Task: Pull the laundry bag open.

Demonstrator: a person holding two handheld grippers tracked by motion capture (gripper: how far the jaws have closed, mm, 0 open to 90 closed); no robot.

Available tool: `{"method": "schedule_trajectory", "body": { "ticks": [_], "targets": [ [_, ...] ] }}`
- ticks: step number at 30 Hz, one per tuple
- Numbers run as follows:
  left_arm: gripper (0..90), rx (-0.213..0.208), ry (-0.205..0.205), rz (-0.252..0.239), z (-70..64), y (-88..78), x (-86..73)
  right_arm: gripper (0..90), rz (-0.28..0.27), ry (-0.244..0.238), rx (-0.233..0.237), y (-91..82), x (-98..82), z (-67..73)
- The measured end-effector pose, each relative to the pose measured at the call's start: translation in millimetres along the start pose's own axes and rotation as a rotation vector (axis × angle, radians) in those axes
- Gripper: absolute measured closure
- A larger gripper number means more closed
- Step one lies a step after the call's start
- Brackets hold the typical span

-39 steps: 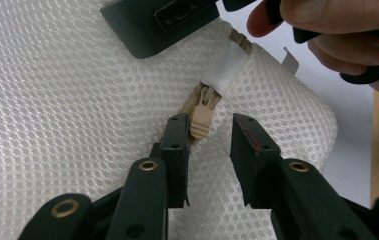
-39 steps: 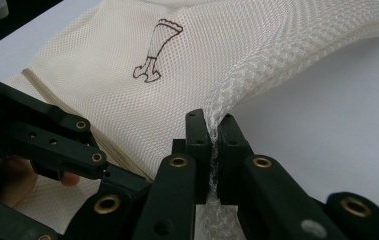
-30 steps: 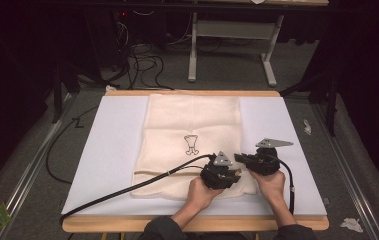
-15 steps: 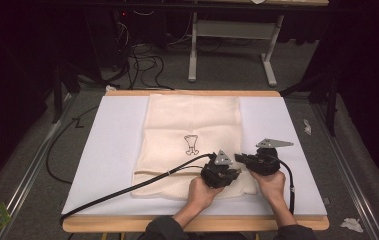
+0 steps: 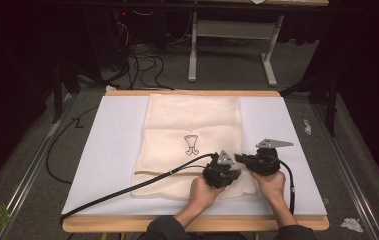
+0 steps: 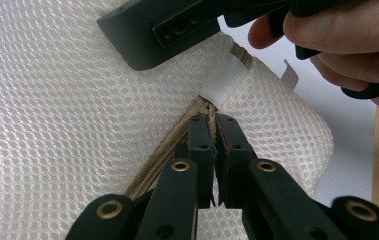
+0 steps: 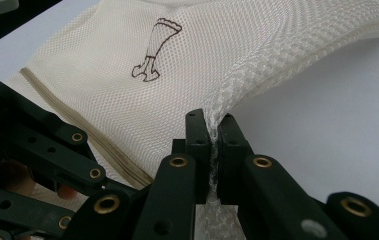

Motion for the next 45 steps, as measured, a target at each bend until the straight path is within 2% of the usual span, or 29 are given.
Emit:
{"method": "schedule_trajectory", "body": {
  "ticks": [18, 36, 45],
  "targets": [
    [86.9, 0.003, 0.032, 0.012, -0.4, -8.3, 0.9, 87.7, -0.007, -0.009, -0.006, -4.1, -2.1, -6.2],
    [87.0, 0.006, 0.016, 0.038, 1.4, -6.8, -4.1, 87.8, -0.009, -0.015, -0.002, -3.8, -2.4, -5.1],
    [87.1, 0.020, 0.026, 0.039, 2.7, -11.7, -3.0, 87.9, -0.010, -0.020, -0.003, -5.9, -2.9, -6.4]
  ]
}}
Point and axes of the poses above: each handheld gripper's, and its own axes: y roughly forward along the jaws, x roughly out of its top, z roughly to its left, the point moved 10 cm from there along y, roughly forward along the jaws, and after that the axes turned 14 degrees about y, right-handed, at the moved point
